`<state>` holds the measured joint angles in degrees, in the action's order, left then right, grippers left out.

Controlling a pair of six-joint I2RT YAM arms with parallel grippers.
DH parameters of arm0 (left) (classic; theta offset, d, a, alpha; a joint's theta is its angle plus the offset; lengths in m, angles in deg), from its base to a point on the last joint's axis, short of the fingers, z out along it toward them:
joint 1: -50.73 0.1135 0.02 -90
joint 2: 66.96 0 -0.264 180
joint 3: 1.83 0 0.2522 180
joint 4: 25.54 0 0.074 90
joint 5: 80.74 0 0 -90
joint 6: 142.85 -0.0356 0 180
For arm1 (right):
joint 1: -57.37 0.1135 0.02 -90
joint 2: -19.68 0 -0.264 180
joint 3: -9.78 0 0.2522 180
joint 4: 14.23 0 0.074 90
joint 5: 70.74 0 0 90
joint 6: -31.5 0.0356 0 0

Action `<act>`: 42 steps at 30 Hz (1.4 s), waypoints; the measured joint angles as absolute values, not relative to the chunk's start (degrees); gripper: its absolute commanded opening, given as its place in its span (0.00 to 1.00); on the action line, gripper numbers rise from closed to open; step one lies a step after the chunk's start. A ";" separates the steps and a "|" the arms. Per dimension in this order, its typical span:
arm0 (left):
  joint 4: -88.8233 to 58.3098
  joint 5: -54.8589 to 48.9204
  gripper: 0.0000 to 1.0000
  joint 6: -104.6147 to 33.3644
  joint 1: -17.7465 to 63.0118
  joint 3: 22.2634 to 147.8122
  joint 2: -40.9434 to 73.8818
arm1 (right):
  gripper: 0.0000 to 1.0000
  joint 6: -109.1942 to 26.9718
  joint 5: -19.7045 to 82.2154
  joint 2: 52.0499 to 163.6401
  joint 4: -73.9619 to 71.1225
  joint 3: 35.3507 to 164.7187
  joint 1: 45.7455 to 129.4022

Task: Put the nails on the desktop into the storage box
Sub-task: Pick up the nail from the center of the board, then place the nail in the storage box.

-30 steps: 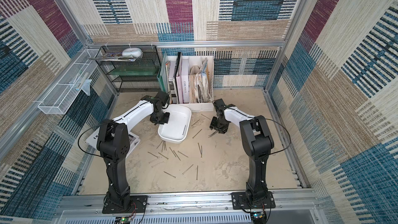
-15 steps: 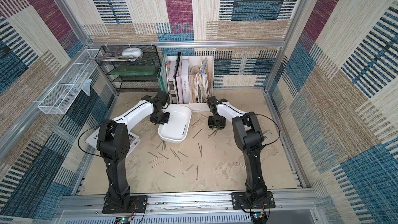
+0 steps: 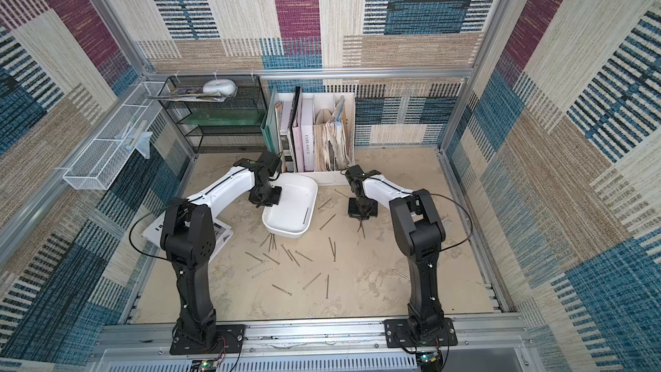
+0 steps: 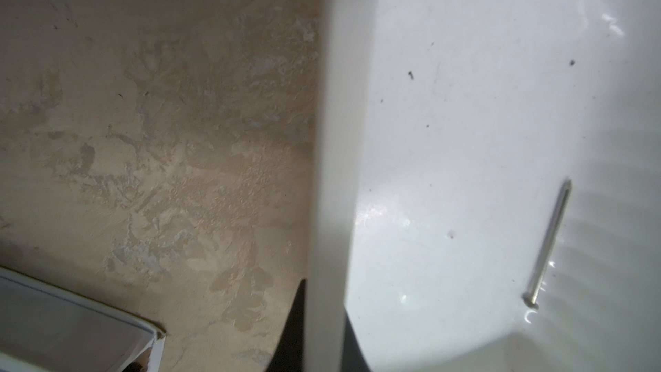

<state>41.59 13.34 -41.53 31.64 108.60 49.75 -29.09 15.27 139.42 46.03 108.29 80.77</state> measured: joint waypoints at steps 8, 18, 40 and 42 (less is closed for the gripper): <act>41.61 13.34 0.00 -41.53 31.62 108.60 49.75 | 0.00 -29.13 15.84 138.24 47.67 110.17 80.66; 41.59 12.46 0.00 -41.53 31.62 108.60 49.75 | 0.00 -30.44 18.48 137.81 47.58 111.16 80.07; 41.61 12.07 0.00 -41.51 31.62 108.70 50.14 | 0.00 -26.46 40.16 140.60 41.92 134.30 91.11; 41.63 12.07 0.00 -41.51 31.62 108.75 50.18 | 0.00 -25.66 42.28 144.84 41.18 138.04 93.01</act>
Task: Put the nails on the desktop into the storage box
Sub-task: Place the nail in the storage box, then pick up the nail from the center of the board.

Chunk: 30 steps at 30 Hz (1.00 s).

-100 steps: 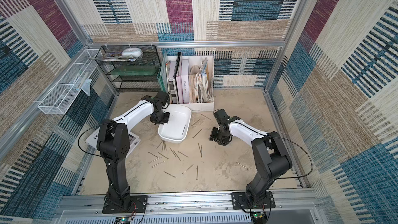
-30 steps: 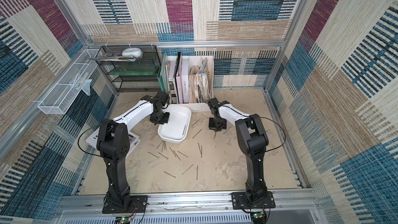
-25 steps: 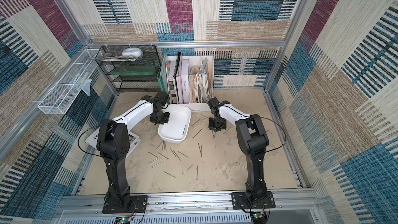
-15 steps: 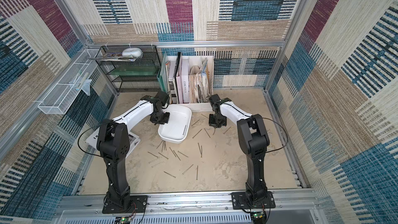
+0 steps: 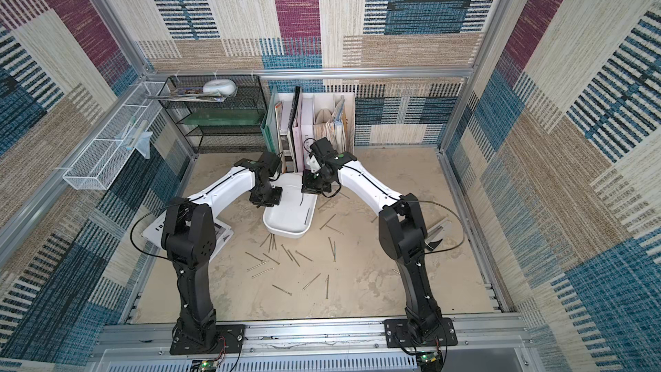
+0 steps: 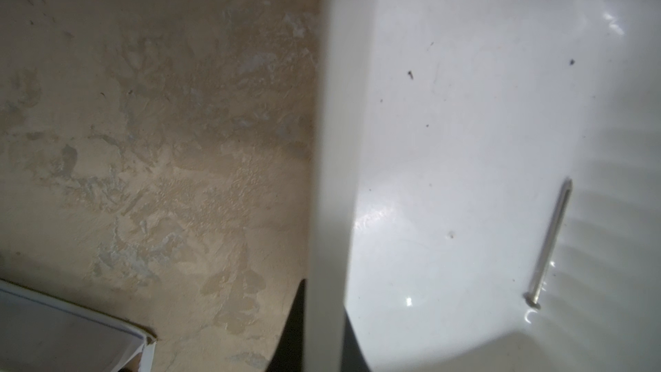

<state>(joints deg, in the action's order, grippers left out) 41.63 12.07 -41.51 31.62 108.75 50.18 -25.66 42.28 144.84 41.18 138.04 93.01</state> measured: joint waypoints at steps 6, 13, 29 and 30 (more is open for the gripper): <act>41.70 12.57 0.00 -41.51 31.62 108.99 50.20 | 0.00 -23.69 45.56 154.00 39.87 142.68 95.57; 41.79 14.87 0.00 -41.45 31.62 108.97 49.92 | 0.38 -23.67 45.85 154.40 38.75 140.53 95.59; 41.81 19.98 0.00 -41.47 30.96 108.25 48.15 | 0.50 -25.44 24.34 121.85 45.40 102.90 75.85; 41.81 20.00 0.00 -41.47 30.92 108.25 48.11 | 0.50 -25.70 23.62 122.53 46.34 102.81 74.50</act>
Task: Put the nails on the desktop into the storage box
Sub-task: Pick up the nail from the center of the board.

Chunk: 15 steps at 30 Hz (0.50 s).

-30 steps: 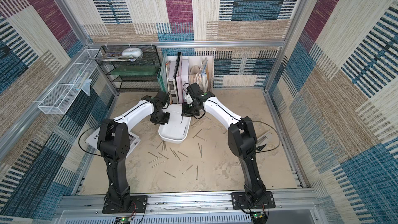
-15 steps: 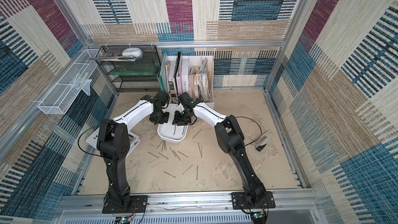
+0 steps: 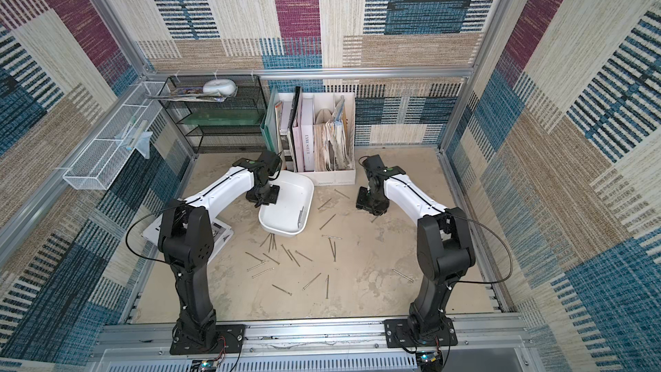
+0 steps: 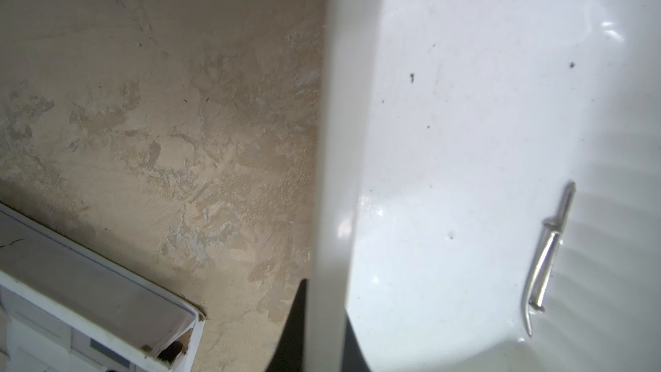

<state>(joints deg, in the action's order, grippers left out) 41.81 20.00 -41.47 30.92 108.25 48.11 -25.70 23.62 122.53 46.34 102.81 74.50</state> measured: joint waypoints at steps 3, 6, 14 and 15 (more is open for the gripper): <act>41.79 19.98 0.00 -41.47 30.87 108.25 48.02 | 0.50 -26.18 21.82 125.37 46.97 103.07 72.14; 41.79 19.98 0.00 -41.47 30.85 108.25 48.02 | 0.49 -26.51 20.93 128.60 47.58 104.97 71.15; 41.79 19.85 0.00 -41.49 30.85 108.25 48.02 | 0.48 -27.93 19.53 138.37 50.01 111.73 69.25; 41.76 19.81 0.00 -41.51 30.85 108.25 48.02 | 0.47 -28.15 19.49 139.58 50.47 112.80 69.27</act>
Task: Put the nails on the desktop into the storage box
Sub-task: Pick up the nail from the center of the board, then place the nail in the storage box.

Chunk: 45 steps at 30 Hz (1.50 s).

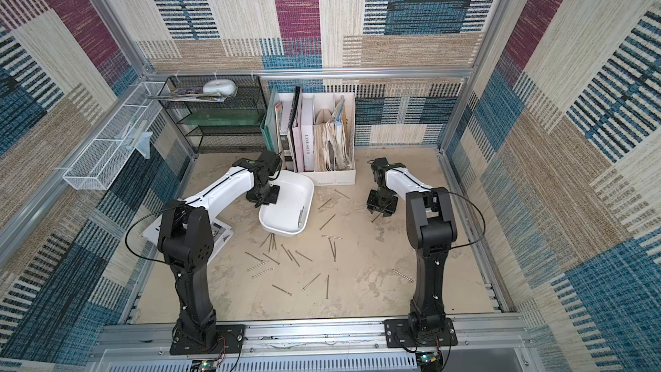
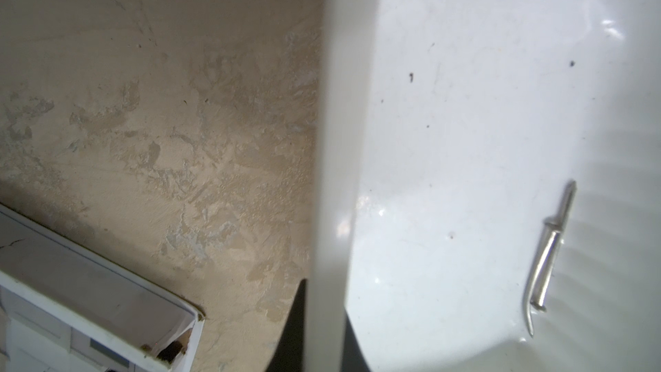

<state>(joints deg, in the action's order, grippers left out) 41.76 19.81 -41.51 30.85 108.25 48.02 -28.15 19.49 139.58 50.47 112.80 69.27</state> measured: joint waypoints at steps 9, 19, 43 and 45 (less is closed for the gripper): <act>41.74 19.76 0.00 -41.62 30.87 108.25 47.93 | 0.00 -30.25 17.74 144.98 55.50 116.80 68.92; 41.72 19.54 0.00 -41.80 30.87 108.25 47.63 | 0.00 -31.80 19.03 141.94 54.93 116.82 70.13; 41.52 18.71 0.00 -41.93 30.87 108.25 47.63 | 0.23 -21.04 48.27 154.90 39.91 141.63 96.09; 41.52 18.73 0.00 -41.93 30.90 108.25 47.63 | 0.35 -20.74 48.40 155.47 40.07 141.65 96.11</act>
<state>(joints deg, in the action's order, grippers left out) 41.52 18.73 -41.93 30.90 108.25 47.63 -20.74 48.40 155.47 40.07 141.65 96.11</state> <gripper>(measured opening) 0.096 0.143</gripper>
